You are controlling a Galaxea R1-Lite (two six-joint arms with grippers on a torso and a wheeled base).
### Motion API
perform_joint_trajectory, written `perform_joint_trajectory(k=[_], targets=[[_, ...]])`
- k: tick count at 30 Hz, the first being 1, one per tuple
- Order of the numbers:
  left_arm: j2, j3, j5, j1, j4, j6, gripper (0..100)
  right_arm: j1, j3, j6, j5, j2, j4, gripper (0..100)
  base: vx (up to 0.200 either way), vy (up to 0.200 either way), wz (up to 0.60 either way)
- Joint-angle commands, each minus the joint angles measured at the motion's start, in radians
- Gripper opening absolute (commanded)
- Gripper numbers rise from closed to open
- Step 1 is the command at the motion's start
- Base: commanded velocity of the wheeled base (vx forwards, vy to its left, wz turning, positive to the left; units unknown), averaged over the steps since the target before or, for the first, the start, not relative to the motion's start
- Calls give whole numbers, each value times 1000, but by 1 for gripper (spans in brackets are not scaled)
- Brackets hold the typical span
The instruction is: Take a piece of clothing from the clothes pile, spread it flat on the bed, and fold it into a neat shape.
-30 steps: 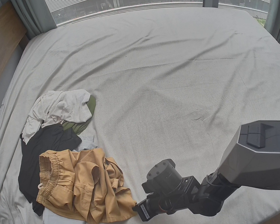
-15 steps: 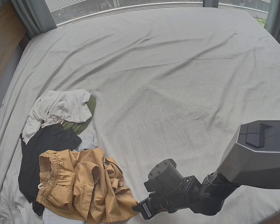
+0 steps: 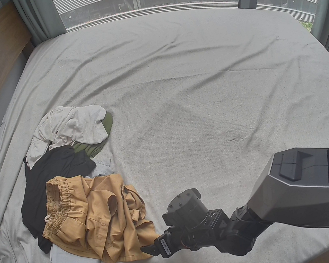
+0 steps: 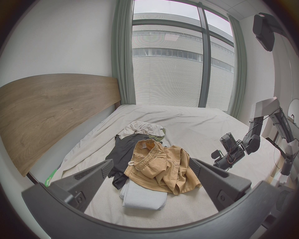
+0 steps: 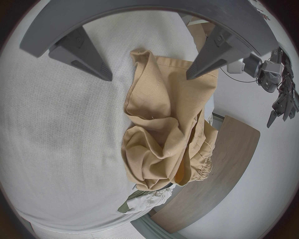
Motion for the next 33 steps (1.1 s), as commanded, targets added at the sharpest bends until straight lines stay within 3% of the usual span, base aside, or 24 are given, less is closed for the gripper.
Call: perform_joint_trajectory(k=[1, 11, 14, 33], targets=[[-16, 18, 0, 1, 0, 0, 100, 3, -4, 0, 1, 14, -25, 0, 0, 0, 0], [-16, 18, 0, 1, 0, 0, 100, -2, 40, 5, -2, -12, -54, 0, 0, 0, 0], [-16, 18, 0, 1, 0, 0, 100, -22, 106, 0, -38, -72, -46, 0, 0, 0, 0], [-16, 18, 0, 1, -2, 1, 100, -137, 336, 0, -79, -265, -40, 0, 0, 0, 0]])
